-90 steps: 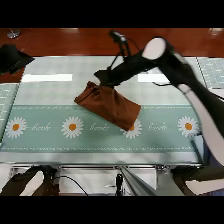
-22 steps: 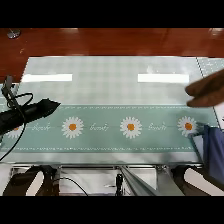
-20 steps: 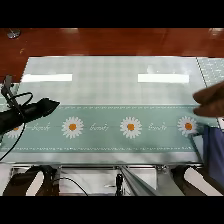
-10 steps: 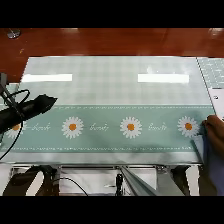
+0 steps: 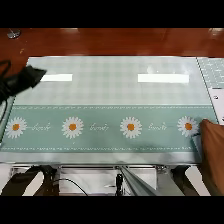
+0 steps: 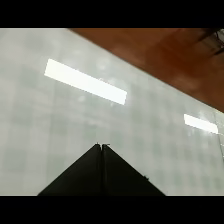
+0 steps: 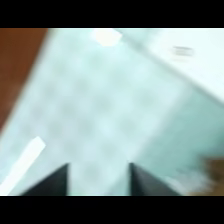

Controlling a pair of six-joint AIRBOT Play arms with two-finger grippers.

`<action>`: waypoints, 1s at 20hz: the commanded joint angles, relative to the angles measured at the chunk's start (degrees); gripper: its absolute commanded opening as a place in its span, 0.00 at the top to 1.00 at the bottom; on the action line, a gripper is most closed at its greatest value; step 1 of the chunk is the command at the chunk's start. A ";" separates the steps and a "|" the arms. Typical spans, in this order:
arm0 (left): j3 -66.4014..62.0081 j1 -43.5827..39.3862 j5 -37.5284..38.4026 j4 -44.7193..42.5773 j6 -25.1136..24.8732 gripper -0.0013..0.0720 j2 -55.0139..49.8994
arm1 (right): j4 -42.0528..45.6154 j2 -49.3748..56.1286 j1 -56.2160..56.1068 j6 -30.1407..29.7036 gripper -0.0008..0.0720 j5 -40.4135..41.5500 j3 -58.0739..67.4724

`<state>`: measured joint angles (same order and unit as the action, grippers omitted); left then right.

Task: Fold the shirts.

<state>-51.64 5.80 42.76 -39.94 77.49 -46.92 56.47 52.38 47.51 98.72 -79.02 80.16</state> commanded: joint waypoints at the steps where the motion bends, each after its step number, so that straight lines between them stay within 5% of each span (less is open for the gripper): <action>1: -22.49 -3.63 11.67 0.48 -2.78 0.96 -12.22 | -13.77 10.16 -22.95 -9.66 0.95 11.32 4.68; 4: -32.30 -11.41 19.32 -14.73 2.03 0.96 -19.34 | 5.05 17.92 -45.09 -12.11 0.95 15.30 4.68; 6: -28.09 -16.87 20.24 -32.54 11.54 0.96 -21.49 | 23.23 23.78 -55.10 -7.82 0.95 13.38 3.61; 8: -22.16 -18.91 20.96 -41.99 15.23 0.96 -23.76 | 34.29 28.81 -59.76 -3.91 0.95 11.08 2.01; 20: -20.31 -19.04 23.30 -43.87 14.75 0.95 -26.56 | 36.65 32.63 -60.94 -2.08 0.95 10.01 1.99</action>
